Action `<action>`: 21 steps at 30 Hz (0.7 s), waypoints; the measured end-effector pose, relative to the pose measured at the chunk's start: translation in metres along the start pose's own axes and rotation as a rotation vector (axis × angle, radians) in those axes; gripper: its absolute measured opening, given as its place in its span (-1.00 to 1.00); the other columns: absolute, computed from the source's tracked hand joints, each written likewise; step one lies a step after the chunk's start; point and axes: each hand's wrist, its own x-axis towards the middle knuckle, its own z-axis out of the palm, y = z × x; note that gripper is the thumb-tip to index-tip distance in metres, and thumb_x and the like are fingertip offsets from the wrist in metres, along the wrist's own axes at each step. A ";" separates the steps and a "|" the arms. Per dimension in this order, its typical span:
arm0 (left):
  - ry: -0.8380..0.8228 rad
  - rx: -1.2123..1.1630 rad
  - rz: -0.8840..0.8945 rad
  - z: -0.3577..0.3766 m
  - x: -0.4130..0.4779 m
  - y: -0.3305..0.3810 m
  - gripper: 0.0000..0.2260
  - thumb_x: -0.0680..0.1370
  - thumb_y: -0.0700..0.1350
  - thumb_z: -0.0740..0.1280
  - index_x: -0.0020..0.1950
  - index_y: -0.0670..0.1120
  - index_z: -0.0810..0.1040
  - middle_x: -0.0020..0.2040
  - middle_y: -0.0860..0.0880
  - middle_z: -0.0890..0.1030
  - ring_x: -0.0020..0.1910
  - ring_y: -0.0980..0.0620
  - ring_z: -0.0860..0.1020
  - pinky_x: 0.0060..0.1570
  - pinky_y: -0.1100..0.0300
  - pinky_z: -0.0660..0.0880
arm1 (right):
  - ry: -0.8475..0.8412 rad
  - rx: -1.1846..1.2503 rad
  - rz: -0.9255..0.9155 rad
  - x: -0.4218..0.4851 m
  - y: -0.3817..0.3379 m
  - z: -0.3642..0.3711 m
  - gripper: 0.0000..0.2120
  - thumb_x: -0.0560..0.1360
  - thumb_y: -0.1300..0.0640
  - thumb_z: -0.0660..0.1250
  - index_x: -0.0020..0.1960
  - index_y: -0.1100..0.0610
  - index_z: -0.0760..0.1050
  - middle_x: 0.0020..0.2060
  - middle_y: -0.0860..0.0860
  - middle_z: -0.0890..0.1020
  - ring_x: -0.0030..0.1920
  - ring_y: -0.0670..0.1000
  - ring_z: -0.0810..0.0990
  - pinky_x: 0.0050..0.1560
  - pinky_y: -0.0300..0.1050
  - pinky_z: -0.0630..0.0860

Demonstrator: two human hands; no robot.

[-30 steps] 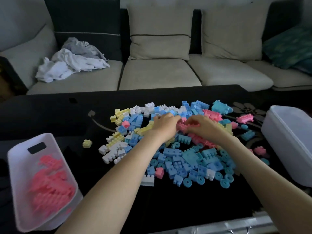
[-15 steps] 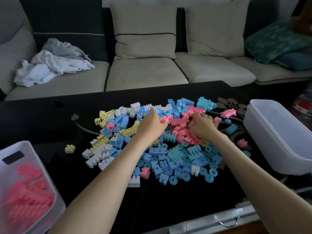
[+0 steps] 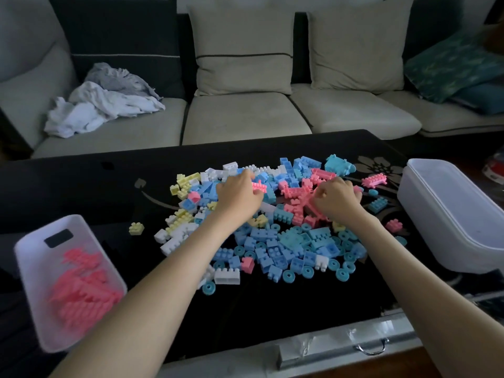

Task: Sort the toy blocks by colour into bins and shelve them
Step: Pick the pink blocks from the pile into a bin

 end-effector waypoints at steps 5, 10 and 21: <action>0.039 -0.100 -0.037 -0.064 -0.030 -0.027 -0.77 0.55 0.01 0.31 0.15 -0.06 0.47 -0.10 0.05 0.57 -0.02 -0.01 0.54 0.10 0.05 0.42 | 0.232 0.474 -0.167 -0.017 -0.060 -0.032 -0.83 0.58 0.06 0.21 0.04 0.17 0.44 -0.26 -0.03 0.56 -0.32 -0.07 0.48 -0.32 -0.22 0.41; 0.021 -0.064 -0.317 -0.132 -0.076 -0.088 -0.78 0.48 0.02 0.36 0.02 -0.09 0.52 -0.09 -0.03 0.58 -0.13 0.01 0.52 -0.23 0.16 0.40 | -0.156 0.553 -0.401 -0.061 -0.170 -0.014 -0.82 0.57 0.01 0.23 0.01 0.12 0.45 -0.27 0.03 0.62 -0.37 -0.02 0.57 -0.35 -0.16 0.50; -0.360 0.201 -0.630 -0.180 -0.129 -0.182 -0.76 0.50 -0.02 0.25 -0.35 -0.07 0.42 -0.34 -0.03 0.39 -0.34 0.00 0.37 -0.31 0.18 0.25 | -0.514 0.387 -0.779 -0.135 -0.275 0.049 -0.55 0.56 -0.03 0.23 0.38 0.15 0.31 0.19 0.08 0.43 0.13 0.07 0.49 0.03 -0.12 0.44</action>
